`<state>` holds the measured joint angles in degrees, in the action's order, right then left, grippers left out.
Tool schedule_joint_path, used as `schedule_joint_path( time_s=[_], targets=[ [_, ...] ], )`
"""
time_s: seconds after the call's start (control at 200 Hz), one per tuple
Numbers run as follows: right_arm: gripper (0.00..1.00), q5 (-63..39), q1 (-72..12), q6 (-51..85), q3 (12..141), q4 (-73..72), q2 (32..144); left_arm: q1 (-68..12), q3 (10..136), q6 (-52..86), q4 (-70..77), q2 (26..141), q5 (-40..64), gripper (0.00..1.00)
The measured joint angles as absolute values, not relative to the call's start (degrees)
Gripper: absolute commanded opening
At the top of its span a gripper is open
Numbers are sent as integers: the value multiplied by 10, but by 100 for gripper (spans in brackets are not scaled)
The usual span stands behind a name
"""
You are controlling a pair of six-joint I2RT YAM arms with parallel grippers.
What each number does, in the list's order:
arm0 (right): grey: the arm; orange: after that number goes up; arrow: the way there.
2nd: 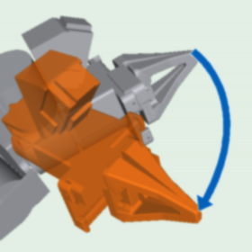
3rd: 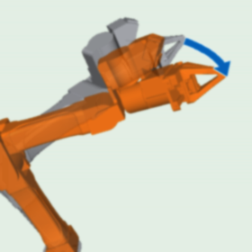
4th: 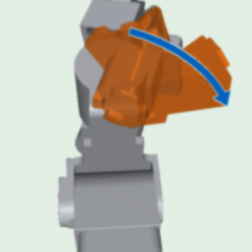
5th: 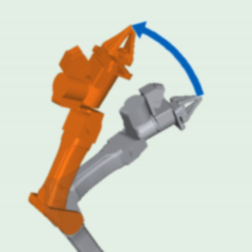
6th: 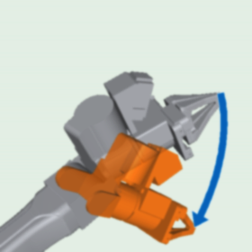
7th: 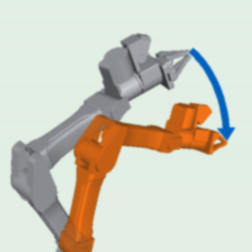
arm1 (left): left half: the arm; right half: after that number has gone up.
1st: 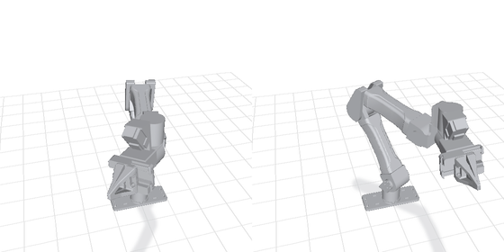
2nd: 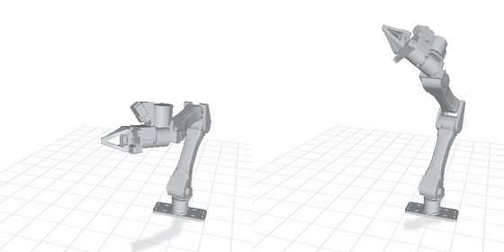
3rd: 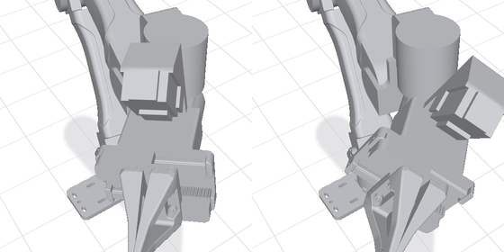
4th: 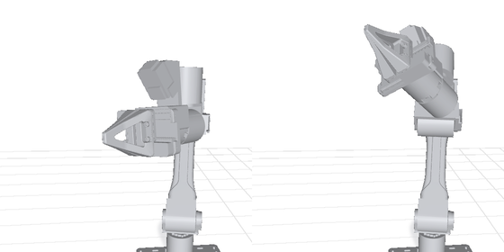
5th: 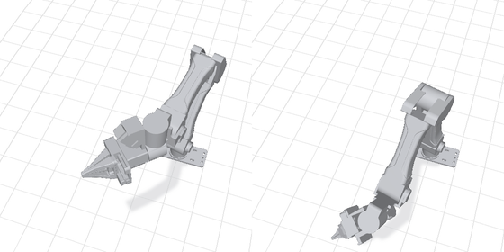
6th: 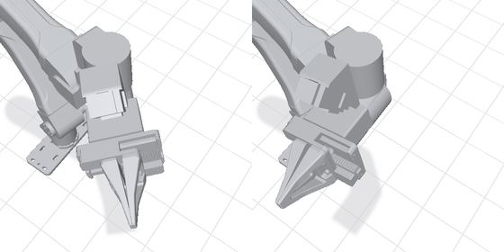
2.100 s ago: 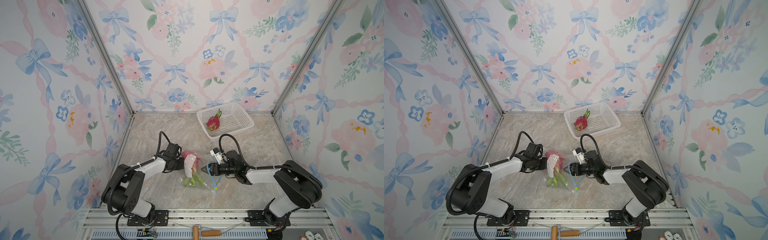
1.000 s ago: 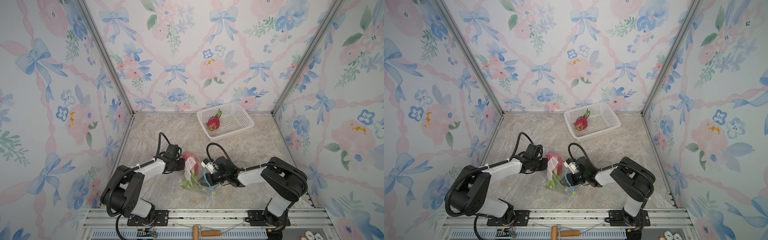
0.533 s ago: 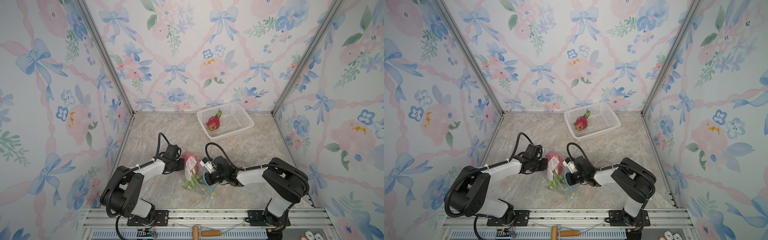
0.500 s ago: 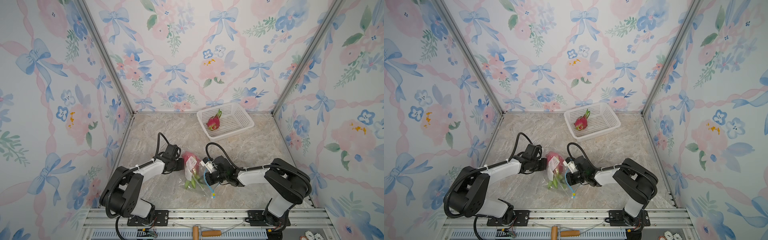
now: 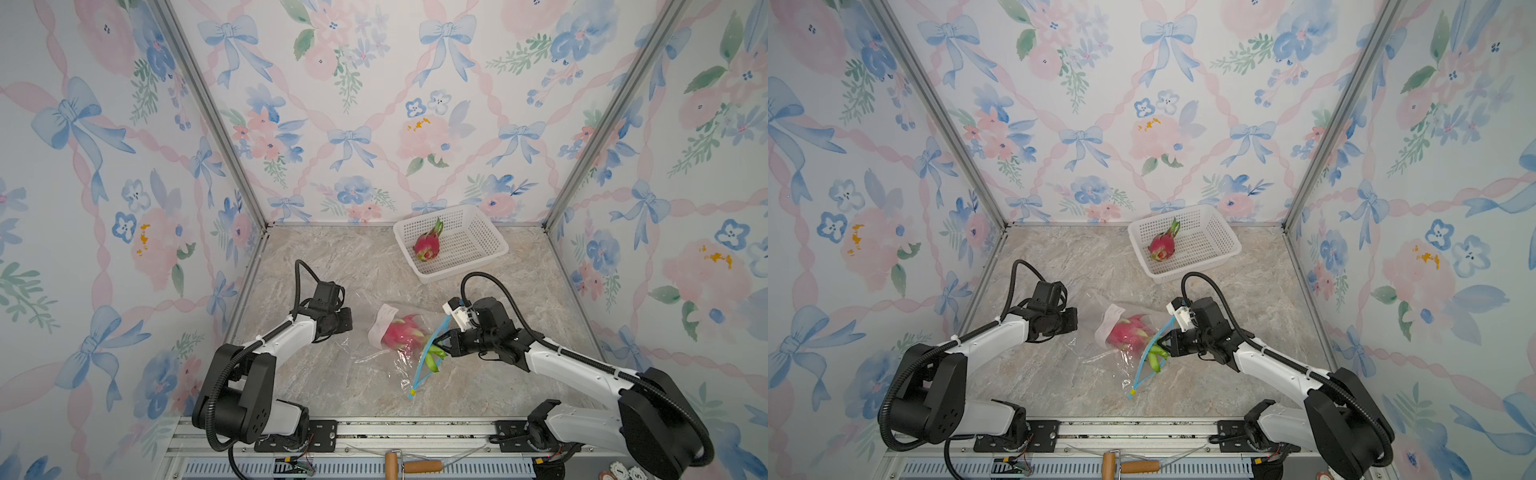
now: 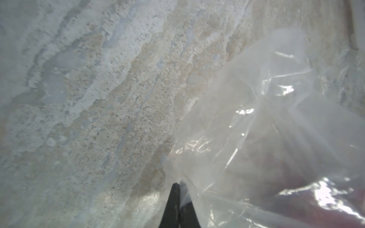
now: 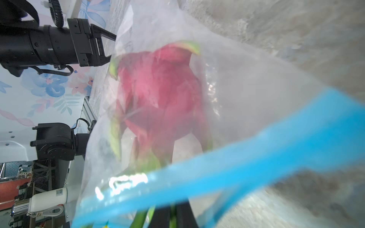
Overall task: Open the zip-top bag and take out the dragon fruit
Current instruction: Pick up the dragon fruit from the zipper food storage bag, then place the zipper food storage bag at the center of the board.
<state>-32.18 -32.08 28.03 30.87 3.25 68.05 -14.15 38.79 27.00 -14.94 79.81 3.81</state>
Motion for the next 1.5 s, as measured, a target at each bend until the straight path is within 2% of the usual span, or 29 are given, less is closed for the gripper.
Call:
schedule_joint_path(
  time_s=[0.21, 0.47, 0.69, 0.885, 1.105, 1.13, 1.21, 1.275, 1.44, 1.5],
  targets=[
    [0, -340, -250, 269, 297, 94, 598, -123, 397, 270, -150, 795, 32, 0],
    [0, -380, -244, 296, 313, 134, 517, -109, 407, 271, -149, 795, 25, 0],
    [0, -409, -229, 343, 401, 172, 484, -93, 448, 272, -146, 810, 19, 0],
    [0, -416, -186, 347, 525, 211, 518, -44, 455, 272, -143, 818, 20, 0],
    [0, -406, -130, 334, 644, 209, 633, 9, 457, 272, -143, 818, 30, 0],
    [0, -403, -126, 331, 658, 208, 651, 13, 459, 272, -144, 818, 34, 6],
    [0, -397, -117, 319, 713, 208, 717, 25, 471, 270, -145, 818, 51, 38],
    [0, -391, -109, 307, 762, 209, 775, 31, 480, 271, -144, 813, 66, 55],
    [0, -376, -92, 278, 894, 207, 919, 34, 483, 277, -149, 753, 105, 79],
    [0, -375, -87, 276, 933, 199, 966, 34, 483, 276, -149, 716, 121, 82]
  ],
)
